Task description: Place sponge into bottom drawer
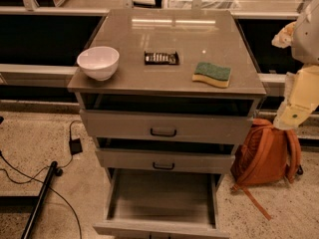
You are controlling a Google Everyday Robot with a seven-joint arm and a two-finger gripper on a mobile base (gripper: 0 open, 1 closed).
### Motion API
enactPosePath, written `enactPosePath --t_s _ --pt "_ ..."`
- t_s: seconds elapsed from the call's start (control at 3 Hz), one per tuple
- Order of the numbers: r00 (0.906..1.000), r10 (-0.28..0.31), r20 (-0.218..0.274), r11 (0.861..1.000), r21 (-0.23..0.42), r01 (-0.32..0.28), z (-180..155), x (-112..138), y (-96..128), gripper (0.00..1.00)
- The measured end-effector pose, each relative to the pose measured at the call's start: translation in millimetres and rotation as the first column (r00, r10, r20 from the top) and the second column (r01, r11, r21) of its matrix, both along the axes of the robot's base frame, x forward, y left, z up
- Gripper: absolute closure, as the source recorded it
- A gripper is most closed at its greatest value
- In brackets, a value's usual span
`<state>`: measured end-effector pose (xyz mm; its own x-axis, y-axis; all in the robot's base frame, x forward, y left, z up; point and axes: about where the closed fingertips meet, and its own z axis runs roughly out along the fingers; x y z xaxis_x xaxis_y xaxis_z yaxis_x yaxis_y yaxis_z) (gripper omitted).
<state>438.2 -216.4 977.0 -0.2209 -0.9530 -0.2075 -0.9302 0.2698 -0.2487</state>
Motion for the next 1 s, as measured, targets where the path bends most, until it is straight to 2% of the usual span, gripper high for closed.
enactPosePath --t_s 0.33,0.67,1.0 --pt "1.0 0.0 0.0 1.0 0.0 0.0 0.0 0.0 0.0 0.0" --pt "0.9998 -0.015 -0.016 1.0 0.018 0.016 -12.5 19.4 -2.8 0.0" --pt "0.999 -0.017 -0.042 0.999 0.049 0.02 -29.8 62.3 -14.1 0.0"
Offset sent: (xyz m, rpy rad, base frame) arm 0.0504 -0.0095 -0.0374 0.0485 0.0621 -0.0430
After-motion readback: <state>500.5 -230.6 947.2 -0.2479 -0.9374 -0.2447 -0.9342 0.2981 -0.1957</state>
